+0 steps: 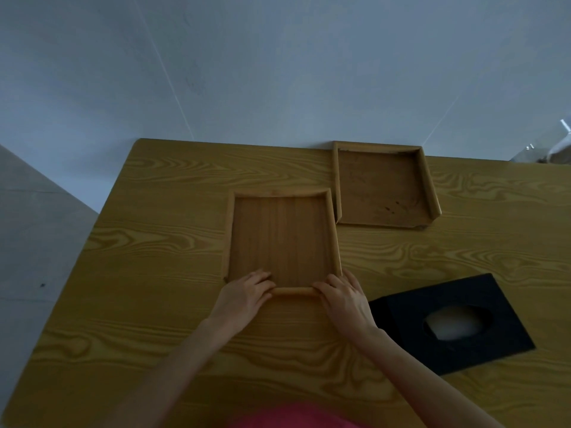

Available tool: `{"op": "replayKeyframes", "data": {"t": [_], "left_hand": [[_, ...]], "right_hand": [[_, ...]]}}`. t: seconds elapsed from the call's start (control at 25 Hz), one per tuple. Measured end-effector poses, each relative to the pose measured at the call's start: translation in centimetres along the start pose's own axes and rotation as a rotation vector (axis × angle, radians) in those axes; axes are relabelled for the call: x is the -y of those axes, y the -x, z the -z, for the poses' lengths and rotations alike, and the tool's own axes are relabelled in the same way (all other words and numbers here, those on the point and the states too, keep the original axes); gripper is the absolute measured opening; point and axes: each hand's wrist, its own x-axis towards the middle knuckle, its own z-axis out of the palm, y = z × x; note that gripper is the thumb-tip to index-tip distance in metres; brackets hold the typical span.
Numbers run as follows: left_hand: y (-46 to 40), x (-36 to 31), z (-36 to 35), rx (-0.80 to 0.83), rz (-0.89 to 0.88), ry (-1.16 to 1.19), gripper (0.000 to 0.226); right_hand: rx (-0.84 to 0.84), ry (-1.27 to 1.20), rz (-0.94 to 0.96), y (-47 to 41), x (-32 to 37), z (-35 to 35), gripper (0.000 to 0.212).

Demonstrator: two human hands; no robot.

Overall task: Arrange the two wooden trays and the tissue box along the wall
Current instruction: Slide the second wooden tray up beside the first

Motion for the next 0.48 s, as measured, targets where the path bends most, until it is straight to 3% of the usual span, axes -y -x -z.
{"op": "replayKeyframes", "data": {"t": [0.48], "left_hand": [[-8.1, 2.5, 2.6, -0.010, -0.003, 0.025, 0.036]], "right_hand": [[-0.010, 0.029, -0.065, -7.9, -1.4, -0.4, 0.026]]}}
